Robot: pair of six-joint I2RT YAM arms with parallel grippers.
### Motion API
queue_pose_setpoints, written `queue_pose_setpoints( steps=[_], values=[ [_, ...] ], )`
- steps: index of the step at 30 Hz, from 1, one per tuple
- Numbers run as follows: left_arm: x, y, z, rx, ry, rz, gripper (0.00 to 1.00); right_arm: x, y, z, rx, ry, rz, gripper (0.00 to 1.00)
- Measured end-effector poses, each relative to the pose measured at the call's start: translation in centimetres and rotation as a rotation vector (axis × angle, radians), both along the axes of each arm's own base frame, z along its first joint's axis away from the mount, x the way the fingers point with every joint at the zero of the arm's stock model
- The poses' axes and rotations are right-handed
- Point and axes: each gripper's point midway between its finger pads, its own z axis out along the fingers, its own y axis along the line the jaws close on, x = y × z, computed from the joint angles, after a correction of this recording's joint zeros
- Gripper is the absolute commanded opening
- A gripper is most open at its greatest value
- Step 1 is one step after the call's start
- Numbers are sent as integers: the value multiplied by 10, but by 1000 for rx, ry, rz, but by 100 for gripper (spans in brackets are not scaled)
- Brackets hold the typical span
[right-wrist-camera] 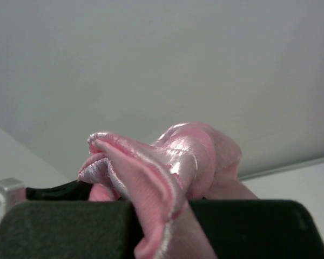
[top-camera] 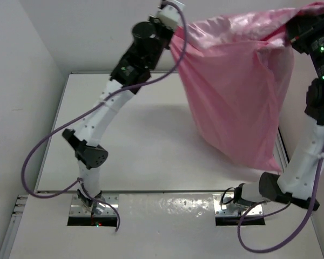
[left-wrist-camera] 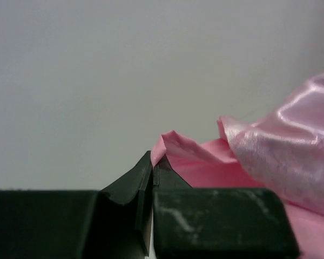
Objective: Put the pillow into the pillowcase
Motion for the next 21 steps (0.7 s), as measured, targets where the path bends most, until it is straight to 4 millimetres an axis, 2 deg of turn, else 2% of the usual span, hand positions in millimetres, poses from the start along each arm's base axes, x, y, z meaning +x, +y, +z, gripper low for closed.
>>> queue_pose_setpoints(
  steps=[2, 4, 6, 7, 8, 10, 11, 12, 13, 14, 15, 17, 19, 21],
  values=[
    [6, 51, 11, 14, -7, 74, 0, 25, 9, 4, 27, -25, 70, 0],
    [3, 95, 11, 51, 3, 122, 3, 54, 31, -8, 42, -9, 160, 0],
    [-8, 135, -9, 118, 61, 163, 38, 76, 87, -46, 46, 67, 314, 0],
    [-14, 149, -22, 140, 91, 168, 69, 78, 126, -72, 35, 113, 404, 0],
    [-20, 157, -39, 162, 131, 165, 79, 75, 162, -101, 16, 172, 485, 0],
    [-26, 175, -80, 184, 245, 166, 98, 55, 246, -163, -60, 284, 666, 0],
    [-27, 180, -102, 189, 310, 157, 100, 41, 284, -197, -119, 339, 743, 0],
    [-25, 195, -131, 187, 399, 169, 100, 18, 328, -232, -168, 404, 852, 0],
    [-24, 211, -155, 177, 475, 179, 100, -1, 358, -254, -213, 435, 927, 0],
    [-26, 235, -183, 160, 570, 207, 100, -22, 388, -277, -262, 461, 1010, 0],
    [-30, 259, -205, 136, 654, 237, 100, -43, 414, -295, -308, 475, 1085, 0],
    [-47, 314, -237, 60, 792, 321, 100, -85, 460, -325, -400, 469, 1228, 0],
    [-73, 360, -247, -27, 864, 414, 100, -119, 488, -347, -470, 459, 1337, 0],
    [-102, 388, -237, -80, 876, 492, 100, -145, 509, -363, -515, 454, 1434, 5]
  ],
)
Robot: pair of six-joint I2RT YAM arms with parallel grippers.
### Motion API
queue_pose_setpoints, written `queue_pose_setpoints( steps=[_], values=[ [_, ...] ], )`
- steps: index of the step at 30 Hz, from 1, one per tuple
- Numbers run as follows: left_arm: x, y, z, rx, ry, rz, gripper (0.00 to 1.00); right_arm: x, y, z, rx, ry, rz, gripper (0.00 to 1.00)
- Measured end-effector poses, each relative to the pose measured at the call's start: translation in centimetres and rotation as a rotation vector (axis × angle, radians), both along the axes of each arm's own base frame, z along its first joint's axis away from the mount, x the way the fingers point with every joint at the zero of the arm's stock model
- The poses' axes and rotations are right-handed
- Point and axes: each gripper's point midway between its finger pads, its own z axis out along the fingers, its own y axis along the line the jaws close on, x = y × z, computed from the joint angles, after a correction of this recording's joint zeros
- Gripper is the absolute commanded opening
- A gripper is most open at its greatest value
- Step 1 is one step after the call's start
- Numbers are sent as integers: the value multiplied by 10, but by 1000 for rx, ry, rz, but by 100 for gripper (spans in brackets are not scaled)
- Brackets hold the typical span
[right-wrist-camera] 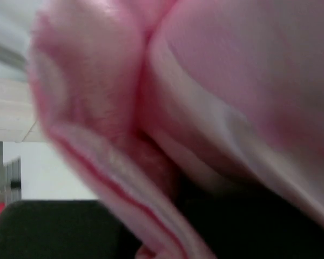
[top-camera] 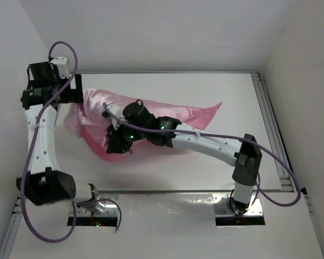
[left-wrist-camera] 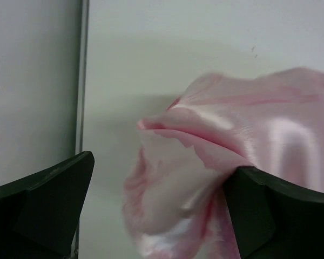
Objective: Put the pillow into the pillowcase
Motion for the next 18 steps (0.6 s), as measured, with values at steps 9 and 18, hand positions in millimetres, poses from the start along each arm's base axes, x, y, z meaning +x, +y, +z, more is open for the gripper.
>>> queue_pose_setpoints(
  steps=[9, 18],
  values=[
    [-49, 19, -11, -38, 23, 82, 100, -76, 43, -38, -96, -19, 300, 99],
    [-73, 16, -74, -46, 252, 5, 100, -35, -43, 30, 15, -32, 83, 99]
  ],
)
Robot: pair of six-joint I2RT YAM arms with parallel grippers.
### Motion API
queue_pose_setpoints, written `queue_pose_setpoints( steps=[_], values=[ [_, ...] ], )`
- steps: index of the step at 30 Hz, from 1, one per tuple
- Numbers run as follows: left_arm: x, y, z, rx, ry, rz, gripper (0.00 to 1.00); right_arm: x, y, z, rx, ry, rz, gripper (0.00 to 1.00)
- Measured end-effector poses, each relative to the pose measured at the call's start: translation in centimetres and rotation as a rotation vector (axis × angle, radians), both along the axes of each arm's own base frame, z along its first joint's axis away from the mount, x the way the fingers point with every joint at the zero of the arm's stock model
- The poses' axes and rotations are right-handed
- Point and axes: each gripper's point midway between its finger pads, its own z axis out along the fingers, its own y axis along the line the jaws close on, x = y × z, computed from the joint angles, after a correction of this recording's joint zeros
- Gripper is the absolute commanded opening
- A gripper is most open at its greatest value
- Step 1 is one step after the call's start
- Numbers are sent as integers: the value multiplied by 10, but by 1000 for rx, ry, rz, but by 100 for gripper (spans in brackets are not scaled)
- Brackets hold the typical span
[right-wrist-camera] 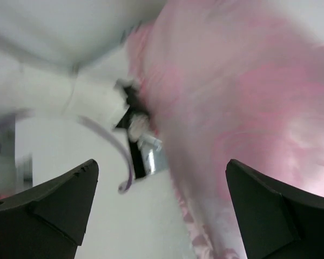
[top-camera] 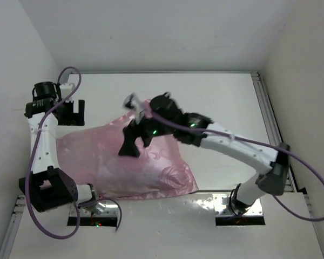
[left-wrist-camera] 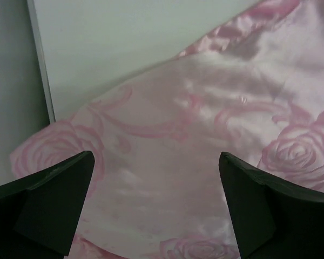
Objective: Put the pillow into the pillowcase
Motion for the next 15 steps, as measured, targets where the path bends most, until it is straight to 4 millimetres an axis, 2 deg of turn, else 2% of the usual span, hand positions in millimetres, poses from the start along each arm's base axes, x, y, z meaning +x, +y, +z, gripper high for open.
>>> queue_pose_setpoints(
  steps=[2, 3, 4, 6, 7, 8, 10, 11, 13, 15],
  values=[
    [-13, -1, -18, 13, 68, -33, 100, 39, -26, 32, 72, 4, -155, 99],
    [-21, 1, -28, 26, 108, -42, 100, 72, -48, 48, 110, 2, -283, 99],
    [-30, 3, -39, 38, 150, -49, 100, 93, -65, 56, 129, 5, -380, 99],
    [-49, 10, -64, 64, 237, -52, 100, 134, -105, 53, 148, 35, -575, 99],
    [-61, 14, -77, 72, 287, -45, 100, 146, -121, 40, 130, 62, -645, 99],
    [-72, 19, -89, 72, 332, -29, 100, 159, -136, 13, 96, 104, -717, 99],
    [-92, 30, -110, 65, 412, 12, 100, 167, -155, -40, -3, 193, -794, 99],
    [-99, 35, -118, 59, 438, 32, 100, 170, -161, -77, -74, 252, -821, 99],
    [-107, 44, -129, 59, 457, 61, 100, 167, -168, -143, -214, 349, -842, 99],
    [-110, 47, -140, 63, 462, 65, 100, 149, -171, -203, -349, 447, -824, 99]
  ],
)
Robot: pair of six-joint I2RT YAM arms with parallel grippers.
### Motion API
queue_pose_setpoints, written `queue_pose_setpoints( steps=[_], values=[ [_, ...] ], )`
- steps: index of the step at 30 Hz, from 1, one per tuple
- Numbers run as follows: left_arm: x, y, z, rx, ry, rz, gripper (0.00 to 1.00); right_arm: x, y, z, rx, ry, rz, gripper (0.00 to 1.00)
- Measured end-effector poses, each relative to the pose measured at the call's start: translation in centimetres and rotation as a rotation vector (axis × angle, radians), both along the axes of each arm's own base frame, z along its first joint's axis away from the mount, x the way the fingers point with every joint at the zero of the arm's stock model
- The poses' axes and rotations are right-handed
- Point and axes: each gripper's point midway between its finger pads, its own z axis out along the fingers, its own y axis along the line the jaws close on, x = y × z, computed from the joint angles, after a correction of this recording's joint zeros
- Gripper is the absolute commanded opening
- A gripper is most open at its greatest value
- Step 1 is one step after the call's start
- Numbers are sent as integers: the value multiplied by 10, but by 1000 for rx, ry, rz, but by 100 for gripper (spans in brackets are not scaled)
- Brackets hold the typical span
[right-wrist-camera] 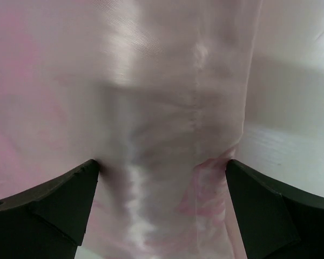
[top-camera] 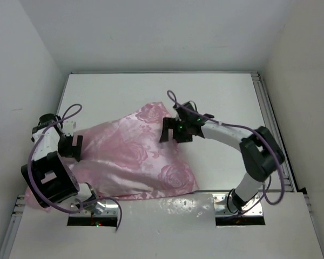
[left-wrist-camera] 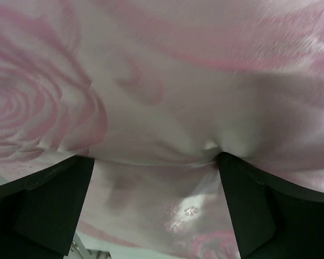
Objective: Put the pillow into the pillowcase
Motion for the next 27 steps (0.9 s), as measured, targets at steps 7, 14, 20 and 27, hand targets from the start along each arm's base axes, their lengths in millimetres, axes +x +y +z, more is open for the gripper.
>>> queue_pose_setpoints(
  steps=[7, 14, 20, 27],
  values=[
    [10, -17, -28, -82, 12, -90, 34, -27, 22, -43, 175, 167, -2, 13],
    [102, -78, -7, -162, -24, -306, 54, -6, -37, -21, 361, 172, -247, 0],
    [232, -176, 56, -200, -333, -505, 100, 53, -160, 14, 311, 13, -581, 70],
    [247, -145, 62, -224, -359, -379, 100, 98, -216, 32, 178, 28, -571, 92]
  ],
)
